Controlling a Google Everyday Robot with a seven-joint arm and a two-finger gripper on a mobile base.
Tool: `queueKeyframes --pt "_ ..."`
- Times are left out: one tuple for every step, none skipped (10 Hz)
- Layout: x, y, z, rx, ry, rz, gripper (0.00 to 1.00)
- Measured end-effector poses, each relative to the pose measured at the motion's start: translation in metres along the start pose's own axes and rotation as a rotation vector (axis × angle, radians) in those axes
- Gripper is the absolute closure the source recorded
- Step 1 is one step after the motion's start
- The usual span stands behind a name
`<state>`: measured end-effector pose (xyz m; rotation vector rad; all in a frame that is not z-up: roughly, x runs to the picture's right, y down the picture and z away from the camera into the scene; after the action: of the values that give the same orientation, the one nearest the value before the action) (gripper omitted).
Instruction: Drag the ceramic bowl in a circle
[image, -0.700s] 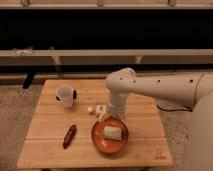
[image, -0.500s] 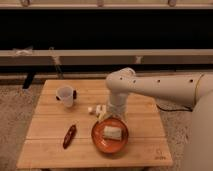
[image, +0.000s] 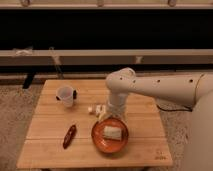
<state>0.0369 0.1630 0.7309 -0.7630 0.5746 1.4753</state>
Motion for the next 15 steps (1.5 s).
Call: queueKeyframes --pt "0.0000 0.0000 0.0000 0.000 0.000 0.000 0.20" --pt "0.0000 0.0000 0.0000 0.000 0.000 0.000 0.20" --pt "0.0000 0.0000 0.0000 0.000 0.000 0.000 0.20" --pt "0.0000 0.0000 0.0000 0.000 0.000 0.000 0.20" --pt "0.0000 0.0000 0.0000 0.000 0.000 0.000 0.20" --pt "0.0000 -0.0001 0.0000 0.000 0.000 0.000 0.20" --pt "0.0000 -0.0002 0.0000 0.000 0.000 0.000 0.20" --pt "0.0000 -0.0004 0.0000 0.000 0.000 0.001 0.20" --pt "0.0000 -0.0004 0.0000 0.000 0.000 0.001 0.20" --pt "0.0001 -0.0004 0.0000 0.000 0.000 0.001 0.20" --pt "0.0000 -0.0004 0.0000 0.000 0.000 0.001 0.20" --pt "0.0001 -0.0004 0.0000 0.000 0.000 0.001 0.20" --pt "0.0000 -0.0004 -0.0001 0.000 0.000 0.001 0.20" --pt "-0.0004 -0.0002 -0.0011 -0.001 0.000 -0.003 0.20" --pt "-0.0014 -0.0009 -0.0017 0.000 0.004 -0.022 0.20"
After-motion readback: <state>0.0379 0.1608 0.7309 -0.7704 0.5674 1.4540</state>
